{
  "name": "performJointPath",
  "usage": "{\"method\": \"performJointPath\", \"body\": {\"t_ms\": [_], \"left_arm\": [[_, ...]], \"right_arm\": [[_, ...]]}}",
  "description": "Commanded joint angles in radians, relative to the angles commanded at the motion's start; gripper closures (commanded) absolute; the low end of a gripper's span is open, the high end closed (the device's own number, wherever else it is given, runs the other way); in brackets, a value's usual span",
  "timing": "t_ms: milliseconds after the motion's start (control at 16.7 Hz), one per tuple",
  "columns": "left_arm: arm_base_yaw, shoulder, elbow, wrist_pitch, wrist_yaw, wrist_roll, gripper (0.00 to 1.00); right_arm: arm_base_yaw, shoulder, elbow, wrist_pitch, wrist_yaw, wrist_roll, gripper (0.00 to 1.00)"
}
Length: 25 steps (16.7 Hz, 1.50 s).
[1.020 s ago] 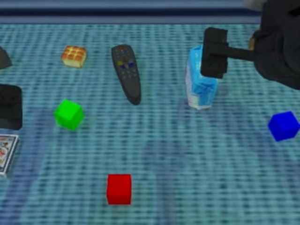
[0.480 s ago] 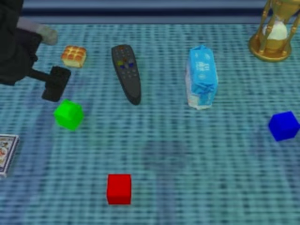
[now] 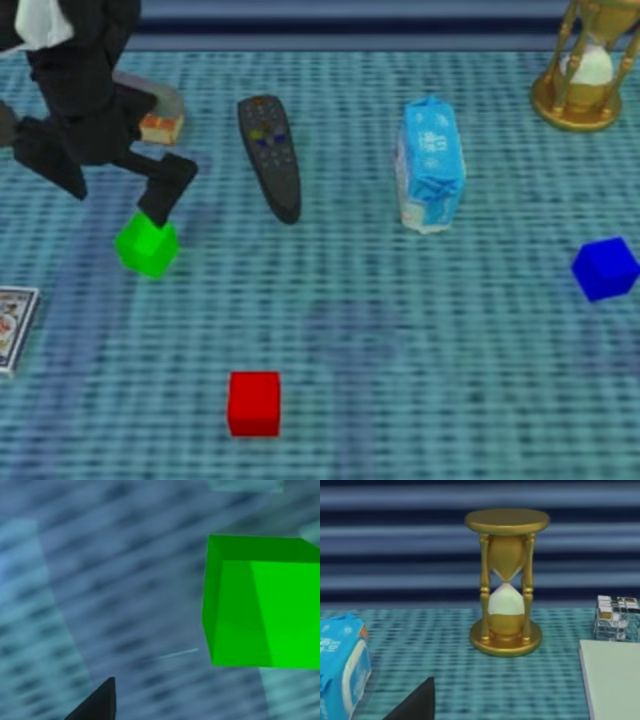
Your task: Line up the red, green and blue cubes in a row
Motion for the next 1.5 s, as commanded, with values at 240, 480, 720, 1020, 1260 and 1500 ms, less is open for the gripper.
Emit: {"method": "performJointPath", "body": {"t_ms": [240, 480, 720, 1020, 1260, 1500], "left_arm": [[-0.004, 0.044, 0.045, -0.023, 0.001, 0.005, 0.00], [0.001, 0.047, 0.047, -0.023, 0.001, 0.005, 0.00], [-0.002, 0.075, -0.001, 0.051, 0.002, 0.008, 0.00], [-0.003, 0.142, -0.105, 0.228, 0.002, 0.008, 0.00], [-0.003, 0.148, -0.113, 0.239, 0.002, 0.008, 0.00], [-0.003, 0.148, -0.113, 0.239, 0.002, 0.008, 0.30]], "right_arm": [[-0.021, -0.044, -0.045, 0.038, -0.021, -0.018, 0.00], [-0.021, -0.044, -0.045, 0.038, -0.021, -0.018, 0.00], [-0.021, -0.044, -0.045, 0.038, -0.021, -0.018, 0.00], [-0.021, -0.044, -0.045, 0.038, -0.021, -0.018, 0.00], [-0.021, -0.044, -0.045, 0.038, -0.021, -0.018, 0.00], [-0.021, -0.044, -0.045, 0.038, -0.021, -0.018, 0.00]]}}
